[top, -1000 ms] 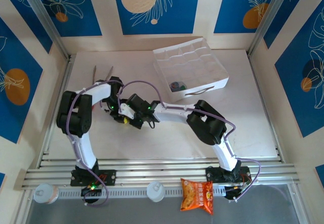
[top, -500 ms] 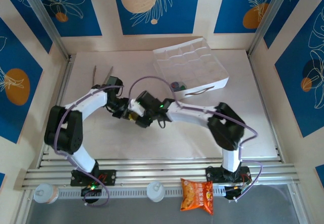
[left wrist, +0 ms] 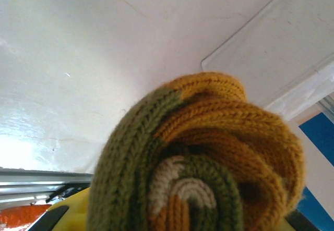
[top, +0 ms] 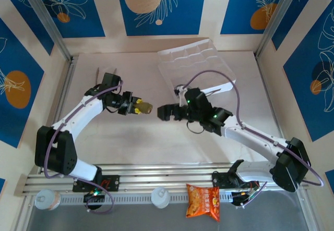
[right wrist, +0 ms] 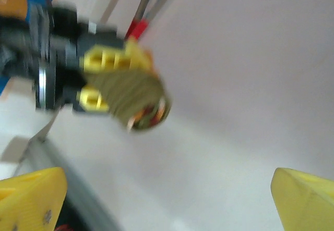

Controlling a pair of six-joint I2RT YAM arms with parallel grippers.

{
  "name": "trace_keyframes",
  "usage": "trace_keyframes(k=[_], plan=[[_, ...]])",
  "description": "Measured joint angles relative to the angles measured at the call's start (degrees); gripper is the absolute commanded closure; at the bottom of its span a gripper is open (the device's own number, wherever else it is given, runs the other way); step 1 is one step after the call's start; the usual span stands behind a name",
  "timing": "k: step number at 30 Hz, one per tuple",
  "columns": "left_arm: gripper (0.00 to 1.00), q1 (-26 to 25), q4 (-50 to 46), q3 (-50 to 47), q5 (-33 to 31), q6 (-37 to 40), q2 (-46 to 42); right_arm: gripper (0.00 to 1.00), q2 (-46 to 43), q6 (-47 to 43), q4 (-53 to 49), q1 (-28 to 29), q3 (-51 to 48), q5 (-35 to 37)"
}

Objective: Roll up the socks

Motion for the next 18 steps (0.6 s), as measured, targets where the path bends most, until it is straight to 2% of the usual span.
trace_keyframes(k=[6, 11, 18], plan=[[1.00, -2.5, 3.3, 0.0, 1.7, -4.4, 0.0, 0.01, 6.3, 15.0, 10.8, 0.2, -3.1, -6.8], [1.00, -4.7, 5.7, 0.0, 2.5, -7.3, 0.1, 0.01, 12.3, 22.5, 19.1, -1.3, -2.9, -10.2], [1.00, -5.4, 7.6, -0.1, 2.3, -9.4, 0.1, 0.22, 16.4, 26.1, 24.0, -3.0, -0.7, -14.4]])
